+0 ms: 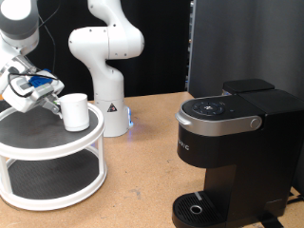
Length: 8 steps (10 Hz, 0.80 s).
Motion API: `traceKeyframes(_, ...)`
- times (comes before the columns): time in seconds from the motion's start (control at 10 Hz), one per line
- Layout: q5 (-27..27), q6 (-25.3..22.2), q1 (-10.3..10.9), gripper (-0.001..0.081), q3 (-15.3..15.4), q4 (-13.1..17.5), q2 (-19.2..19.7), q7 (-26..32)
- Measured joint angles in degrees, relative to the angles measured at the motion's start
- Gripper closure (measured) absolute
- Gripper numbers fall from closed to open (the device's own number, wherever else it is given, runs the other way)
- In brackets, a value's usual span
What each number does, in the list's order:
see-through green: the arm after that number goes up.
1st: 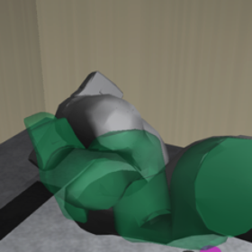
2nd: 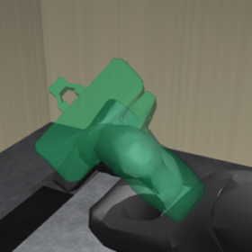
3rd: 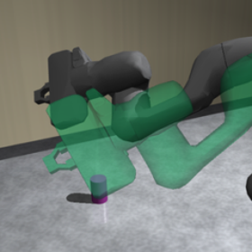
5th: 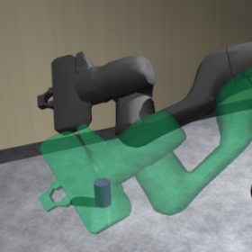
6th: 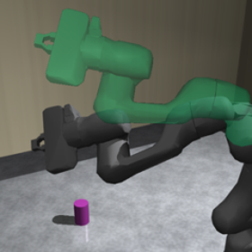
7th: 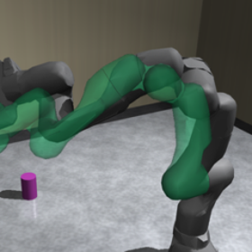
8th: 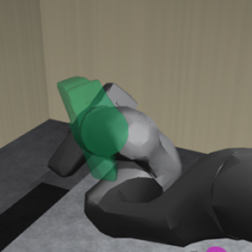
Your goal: Make a cup of coffee with the keurig machine
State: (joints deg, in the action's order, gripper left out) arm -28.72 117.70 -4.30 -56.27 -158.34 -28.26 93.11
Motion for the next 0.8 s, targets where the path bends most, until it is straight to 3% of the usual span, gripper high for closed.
traceKeyframes(0.3,0.65,-1.28,-2.32,0.0738,3.62,0.82,-2.11,-8.78)
traceKeyframes(0.5,2.49,-5.64,-4.40,0.0739,7.01,2.96,-4.50,-14.89)
traceKeyframes(0.7,4.68,-9.64,-5.45,0.0739,8.47,5.02,-6.33,-17.63)
traceKeyframes(0.8,4.45,-9.26,-5.44,0.0739,8.44,4.80,-6.30,-17.63)
